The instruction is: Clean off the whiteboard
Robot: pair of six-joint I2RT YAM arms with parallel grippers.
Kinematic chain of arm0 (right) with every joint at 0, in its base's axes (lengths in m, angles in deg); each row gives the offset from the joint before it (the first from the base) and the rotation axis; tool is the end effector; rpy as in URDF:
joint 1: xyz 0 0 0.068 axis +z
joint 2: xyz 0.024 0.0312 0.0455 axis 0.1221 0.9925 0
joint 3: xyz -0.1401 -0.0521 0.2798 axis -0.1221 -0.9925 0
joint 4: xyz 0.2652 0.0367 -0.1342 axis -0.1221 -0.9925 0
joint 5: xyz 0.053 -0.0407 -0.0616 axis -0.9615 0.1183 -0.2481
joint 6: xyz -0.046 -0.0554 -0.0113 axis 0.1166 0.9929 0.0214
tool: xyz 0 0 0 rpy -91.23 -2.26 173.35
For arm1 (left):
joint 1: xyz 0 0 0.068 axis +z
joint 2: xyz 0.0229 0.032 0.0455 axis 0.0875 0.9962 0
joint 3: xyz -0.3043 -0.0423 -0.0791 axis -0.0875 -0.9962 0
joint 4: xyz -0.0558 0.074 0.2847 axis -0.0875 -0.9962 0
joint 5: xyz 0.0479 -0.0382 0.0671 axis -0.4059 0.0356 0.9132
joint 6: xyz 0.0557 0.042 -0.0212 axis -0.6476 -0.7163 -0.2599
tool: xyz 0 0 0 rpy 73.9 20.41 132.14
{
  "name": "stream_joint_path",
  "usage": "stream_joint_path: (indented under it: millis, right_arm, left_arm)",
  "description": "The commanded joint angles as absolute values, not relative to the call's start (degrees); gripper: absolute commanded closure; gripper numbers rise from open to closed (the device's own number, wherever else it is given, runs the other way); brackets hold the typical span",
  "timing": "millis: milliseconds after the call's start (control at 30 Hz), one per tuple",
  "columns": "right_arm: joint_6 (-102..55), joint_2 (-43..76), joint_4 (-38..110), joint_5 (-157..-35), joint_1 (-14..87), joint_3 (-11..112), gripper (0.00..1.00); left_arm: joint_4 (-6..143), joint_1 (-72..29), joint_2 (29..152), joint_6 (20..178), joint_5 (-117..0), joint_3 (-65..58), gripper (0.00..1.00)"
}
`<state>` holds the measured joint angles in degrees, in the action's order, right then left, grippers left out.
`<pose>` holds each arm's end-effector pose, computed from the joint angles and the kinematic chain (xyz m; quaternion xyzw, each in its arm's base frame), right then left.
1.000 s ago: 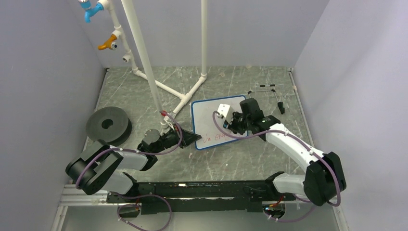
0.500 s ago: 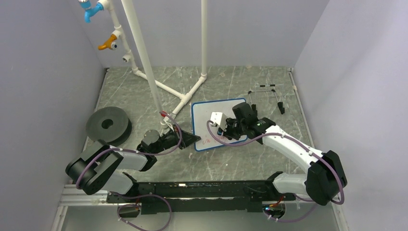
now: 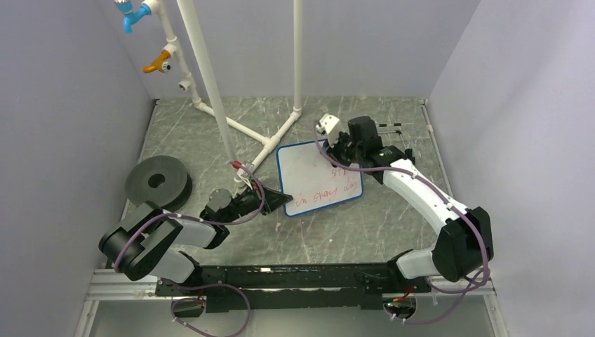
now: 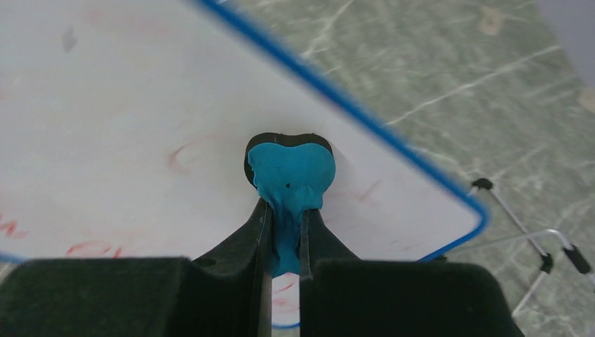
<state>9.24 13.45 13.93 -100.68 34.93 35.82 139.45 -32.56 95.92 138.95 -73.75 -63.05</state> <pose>0.3030 0.1746 0.3064 -0.4463 0.7816 0.1017 0.4238 0.1927 -0.1785 0.1863 0.0692 0.6775 -0.6012 0.4180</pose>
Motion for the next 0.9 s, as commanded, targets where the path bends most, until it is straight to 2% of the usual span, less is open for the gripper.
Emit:
stream_joint_path:
  millis: [0,100,267,433,500,700,767,867]
  right_arm:
    - [3.8,14.7,19.9,-99.3,33.4,39.7,1.00]
    - [4.0,15.1,17.9,-106.0,35.1,39.8,1.00]
    - [7.6,14.4,12.9,-115.5,43.7,39.0,1.00]
    - [6.5,15.0,13.3,-119.4,45.5,38.2,1.00]
    - [3.3,15.4,16.4,-116.8,44.1,37.6,1.00]
    - [-7.5,15.6,23.5,-107.4,30.9,36.3,1.00]
    - [-8.1,14.9,25.2,-105.1,29.6,34.7,1.00]
    - [-7.6,15.3,24.6,-107.9,29.7,34.8,1.00]
  left_arm:
    - [151.9,-33.7,94.6,140.1,-80.1,-60.8,1.00]
    - [151.6,-33.7,94.6,140.0,-80.0,-60.7,1.00]
    - [149.5,-33.7,93.4,139.2,-79.7,-60.0,1.00]
    - [147.5,-33.7,92.3,138.6,-79.3,-59.5,1.00]
    - [147.2,-33.7,92.2,138.5,-79.3,-59.4,1.00]
    - [146.2,-33.7,91.7,138.0,-79.6,-59.3,1.00]
    - [146.5,-33.7,92.0,138.0,-80.0,-59.2,1.00]
    - [147.3,-33.7,92.9,138.4,-80.3,-59.0,1.00]
